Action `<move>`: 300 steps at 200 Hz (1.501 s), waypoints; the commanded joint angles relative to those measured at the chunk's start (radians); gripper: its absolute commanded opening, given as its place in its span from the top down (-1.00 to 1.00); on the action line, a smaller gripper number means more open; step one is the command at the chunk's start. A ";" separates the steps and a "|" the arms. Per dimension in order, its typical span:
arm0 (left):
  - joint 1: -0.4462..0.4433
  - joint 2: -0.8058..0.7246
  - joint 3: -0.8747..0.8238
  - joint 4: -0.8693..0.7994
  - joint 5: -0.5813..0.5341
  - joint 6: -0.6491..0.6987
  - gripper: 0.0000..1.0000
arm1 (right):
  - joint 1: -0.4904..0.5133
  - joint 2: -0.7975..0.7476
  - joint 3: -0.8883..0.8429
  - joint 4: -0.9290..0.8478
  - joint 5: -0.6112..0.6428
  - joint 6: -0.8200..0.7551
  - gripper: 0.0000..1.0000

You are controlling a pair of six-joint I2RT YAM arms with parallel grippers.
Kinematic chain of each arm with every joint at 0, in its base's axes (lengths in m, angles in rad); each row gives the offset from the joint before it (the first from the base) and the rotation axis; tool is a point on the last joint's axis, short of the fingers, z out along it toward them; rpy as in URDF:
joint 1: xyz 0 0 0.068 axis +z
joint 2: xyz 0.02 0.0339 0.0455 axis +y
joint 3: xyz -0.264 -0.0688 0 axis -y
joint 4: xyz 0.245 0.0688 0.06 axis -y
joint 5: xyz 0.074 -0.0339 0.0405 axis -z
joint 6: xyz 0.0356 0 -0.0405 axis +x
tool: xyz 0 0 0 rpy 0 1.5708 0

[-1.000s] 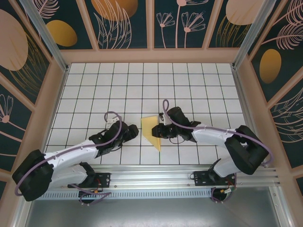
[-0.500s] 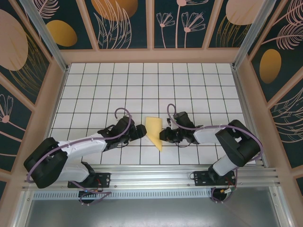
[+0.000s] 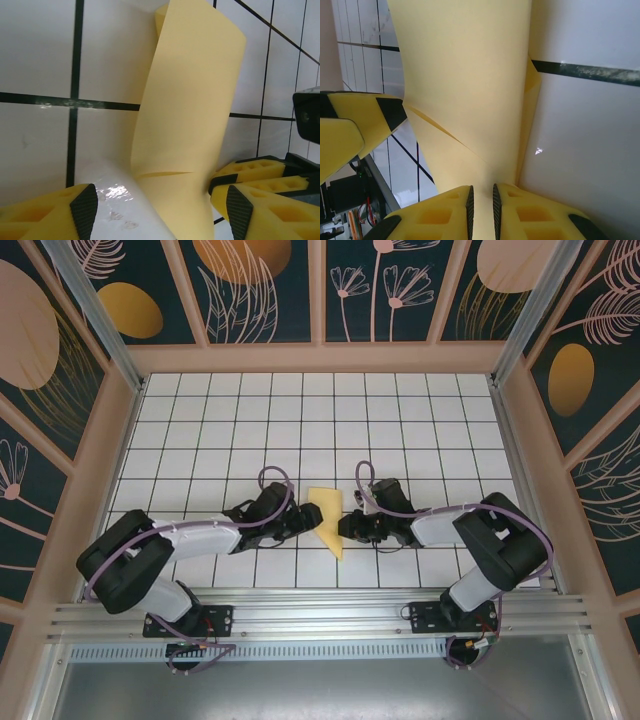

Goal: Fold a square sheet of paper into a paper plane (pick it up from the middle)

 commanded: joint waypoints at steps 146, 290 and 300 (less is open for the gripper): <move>0.006 0.149 0.035 0.149 0.034 -0.044 0.58 | -0.026 -0.025 -0.033 0.100 0.003 0.089 0.49; 0.004 0.177 0.084 0.088 0.044 0.005 0.78 | -0.031 0.031 0.165 0.010 0.121 0.028 0.68; 0.002 0.178 0.085 0.084 0.044 0.007 0.78 | -0.037 0.068 0.189 0.004 0.125 0.022 0.68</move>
